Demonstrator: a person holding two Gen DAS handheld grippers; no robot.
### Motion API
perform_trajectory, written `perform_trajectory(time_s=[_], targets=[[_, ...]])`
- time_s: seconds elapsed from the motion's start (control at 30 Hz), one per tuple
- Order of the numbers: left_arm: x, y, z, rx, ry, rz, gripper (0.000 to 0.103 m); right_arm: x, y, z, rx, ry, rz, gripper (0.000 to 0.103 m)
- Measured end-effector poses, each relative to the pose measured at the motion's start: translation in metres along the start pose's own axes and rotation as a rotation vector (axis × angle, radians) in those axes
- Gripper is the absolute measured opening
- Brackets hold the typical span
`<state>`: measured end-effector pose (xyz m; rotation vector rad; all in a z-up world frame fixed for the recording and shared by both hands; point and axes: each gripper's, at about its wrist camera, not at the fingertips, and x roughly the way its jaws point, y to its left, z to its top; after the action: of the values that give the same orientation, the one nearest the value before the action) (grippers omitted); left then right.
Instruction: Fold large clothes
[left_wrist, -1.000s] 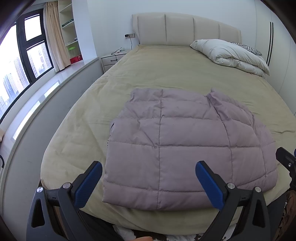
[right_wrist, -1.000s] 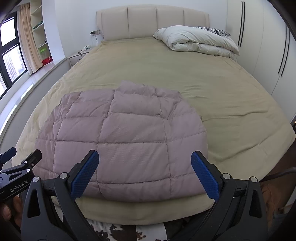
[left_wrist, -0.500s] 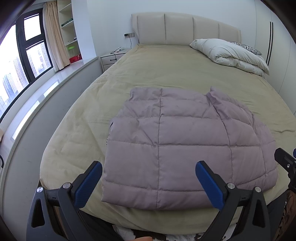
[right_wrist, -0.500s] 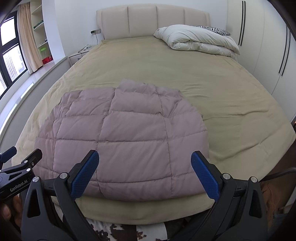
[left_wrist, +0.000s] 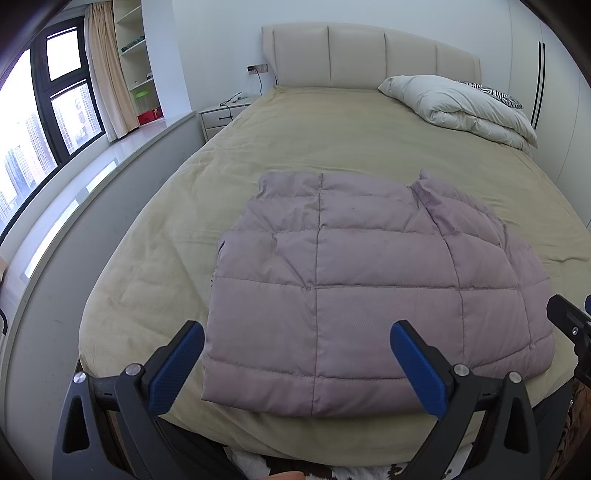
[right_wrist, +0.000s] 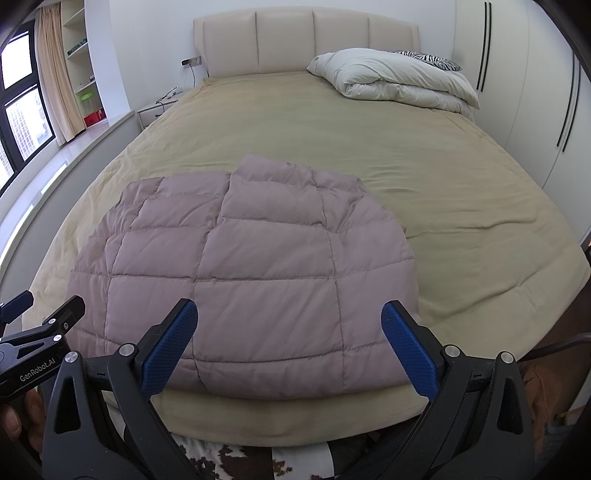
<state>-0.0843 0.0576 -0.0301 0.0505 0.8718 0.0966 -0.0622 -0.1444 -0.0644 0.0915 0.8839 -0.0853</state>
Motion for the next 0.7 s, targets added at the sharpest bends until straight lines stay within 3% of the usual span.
perform_trajectory(time_s=[0.7], targets=[[0.0004, -0.0003, -0.0006, 0.001, 0.002, -0.001, 0.103, 0.0006, 0.0018, -0.0008, -0.004, 0.002, 0.003, 0.102]])
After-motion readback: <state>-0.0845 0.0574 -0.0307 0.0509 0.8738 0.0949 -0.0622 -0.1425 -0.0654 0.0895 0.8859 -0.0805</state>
